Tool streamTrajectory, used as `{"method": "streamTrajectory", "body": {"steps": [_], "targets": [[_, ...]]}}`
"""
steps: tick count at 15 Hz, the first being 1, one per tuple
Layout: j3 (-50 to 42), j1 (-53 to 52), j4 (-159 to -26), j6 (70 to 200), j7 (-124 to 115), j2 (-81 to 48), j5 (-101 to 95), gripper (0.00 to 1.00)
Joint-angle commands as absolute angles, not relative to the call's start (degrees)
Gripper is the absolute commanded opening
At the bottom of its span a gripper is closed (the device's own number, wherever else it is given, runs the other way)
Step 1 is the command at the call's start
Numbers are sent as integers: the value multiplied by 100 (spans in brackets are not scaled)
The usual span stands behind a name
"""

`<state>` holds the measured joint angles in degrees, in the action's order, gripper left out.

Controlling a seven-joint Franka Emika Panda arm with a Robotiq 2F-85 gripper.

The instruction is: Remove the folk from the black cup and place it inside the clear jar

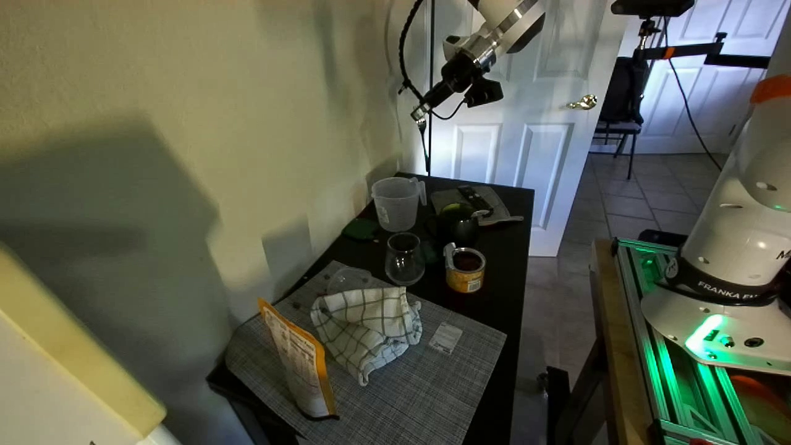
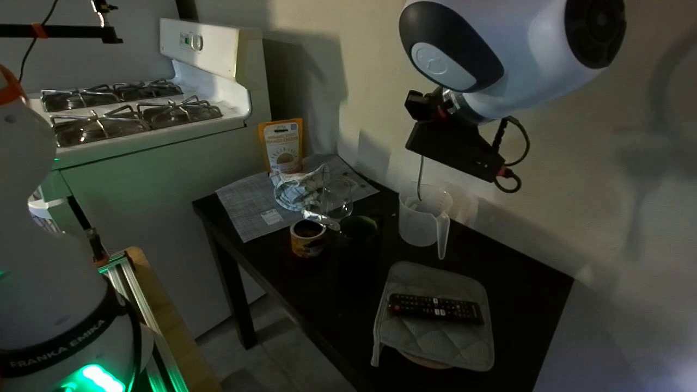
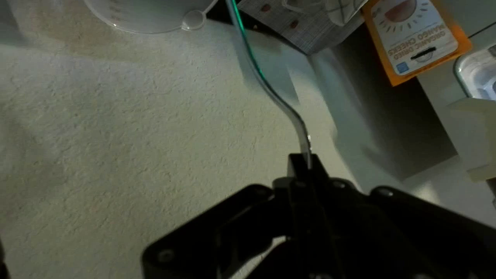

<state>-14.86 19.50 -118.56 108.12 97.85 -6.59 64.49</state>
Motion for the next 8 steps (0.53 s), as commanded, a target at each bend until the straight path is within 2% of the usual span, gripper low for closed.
{"method": "streamTrajectory", "body": {"steps": [1,2,8], "targets": [[-1545,1901,-11836,10789,9779,-670,6441,4],[-1545,1898,-11836,10789,9779,-670,6439,1],[-1339,1747,-11431,11092,10254,-1366,7351,1]]}}
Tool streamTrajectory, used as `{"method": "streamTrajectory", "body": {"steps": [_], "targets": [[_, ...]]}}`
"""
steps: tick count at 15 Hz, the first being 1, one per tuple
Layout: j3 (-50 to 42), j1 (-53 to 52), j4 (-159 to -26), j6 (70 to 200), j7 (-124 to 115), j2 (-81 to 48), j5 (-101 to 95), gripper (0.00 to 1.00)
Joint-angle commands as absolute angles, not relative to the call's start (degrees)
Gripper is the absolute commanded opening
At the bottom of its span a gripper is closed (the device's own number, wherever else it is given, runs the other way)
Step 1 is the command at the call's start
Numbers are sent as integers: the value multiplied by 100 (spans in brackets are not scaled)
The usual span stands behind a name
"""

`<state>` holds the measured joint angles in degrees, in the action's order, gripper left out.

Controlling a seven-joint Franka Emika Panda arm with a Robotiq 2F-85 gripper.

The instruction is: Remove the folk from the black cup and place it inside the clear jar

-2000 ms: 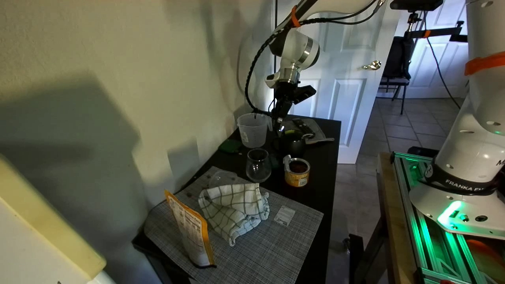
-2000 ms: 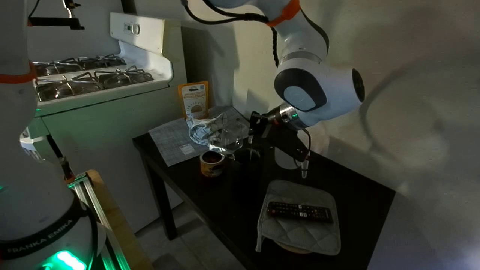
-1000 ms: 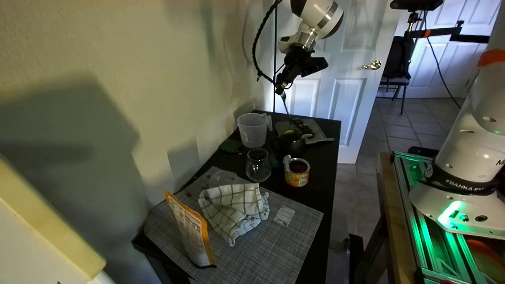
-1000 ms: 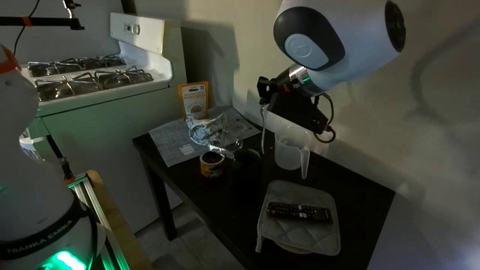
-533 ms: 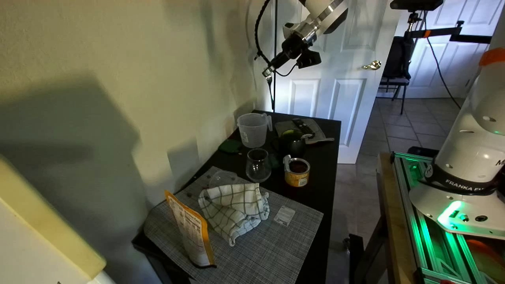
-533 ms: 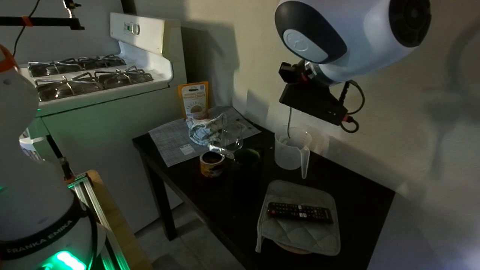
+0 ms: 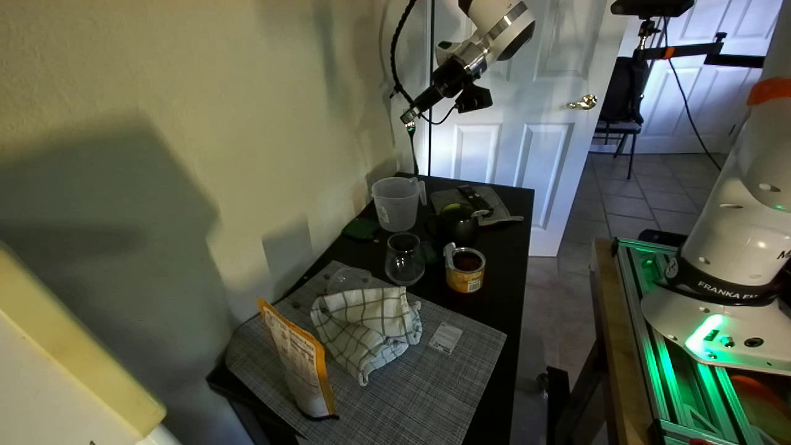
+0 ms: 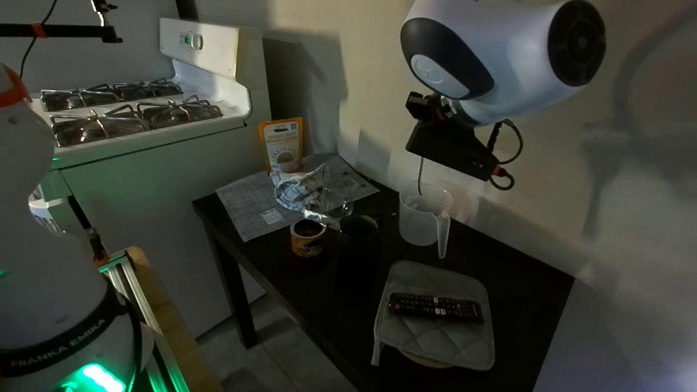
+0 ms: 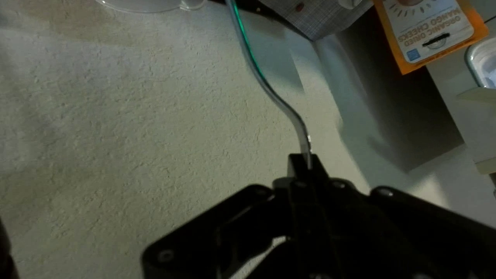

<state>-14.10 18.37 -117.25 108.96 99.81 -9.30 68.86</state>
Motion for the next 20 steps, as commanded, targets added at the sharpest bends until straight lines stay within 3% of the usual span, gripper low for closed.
{"method": "streamTrajectory", "body": {"steps": [1,10,20], "targets": [[-1313,1744,-11328,11062,10267,-1510,7460,1],[-1182,1664,-10953,11623,10129,-2465,7420,1],[-1003,1529,-10914,12517,10330,-2645,7249,1]]}}
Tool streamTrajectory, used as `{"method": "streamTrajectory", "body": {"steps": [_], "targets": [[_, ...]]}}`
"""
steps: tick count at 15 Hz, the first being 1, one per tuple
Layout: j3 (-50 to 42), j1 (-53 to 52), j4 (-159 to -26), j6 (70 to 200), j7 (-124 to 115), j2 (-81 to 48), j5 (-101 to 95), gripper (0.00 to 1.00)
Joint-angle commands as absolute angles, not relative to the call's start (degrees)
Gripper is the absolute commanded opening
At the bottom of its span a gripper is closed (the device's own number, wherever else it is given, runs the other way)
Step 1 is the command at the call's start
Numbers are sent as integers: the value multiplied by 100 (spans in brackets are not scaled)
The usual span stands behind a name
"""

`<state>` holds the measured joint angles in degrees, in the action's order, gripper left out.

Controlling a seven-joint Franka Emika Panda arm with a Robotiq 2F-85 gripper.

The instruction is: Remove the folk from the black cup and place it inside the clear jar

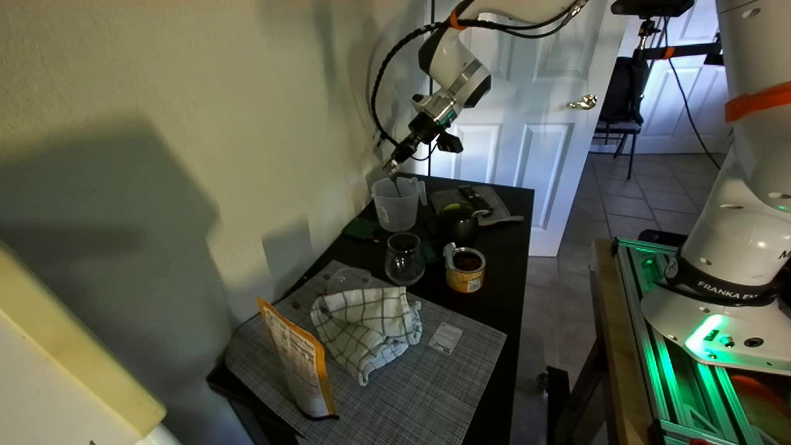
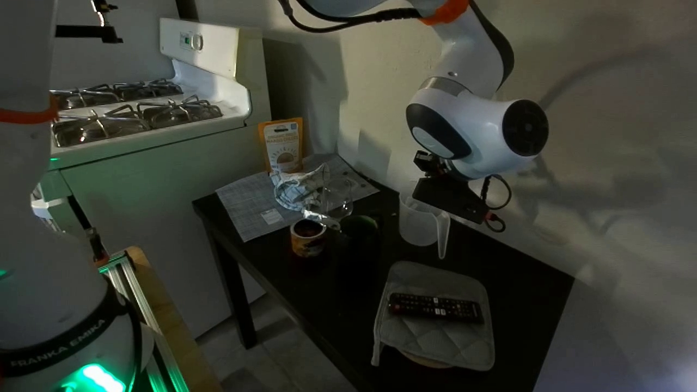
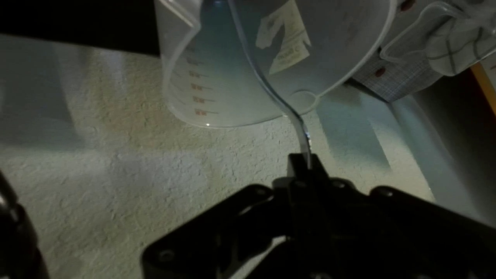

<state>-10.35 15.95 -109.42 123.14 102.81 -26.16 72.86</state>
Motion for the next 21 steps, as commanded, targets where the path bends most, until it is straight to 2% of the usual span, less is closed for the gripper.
{"method": "streamTrajectory", "body": {"steps": [1,3,9,11,12,18,21], "targets": [[-991,1521,-10905,12490,10264,-2655,7204,29],[-961,1527,-10905,12382,10237,-2652,7181,36],[-961,1527,-11112,12213,10168,-2316,7017,83],[-1043,1498,-11376,12019,9999,-1959,6564,96],[-1096,1506,-11532,11807,9824,-1752,6222,100],[-1396,1564,-12328,10827,8790,-563,3824,100],[-1365,1640,-12100,10642,8958,-729,3899,100]]}}
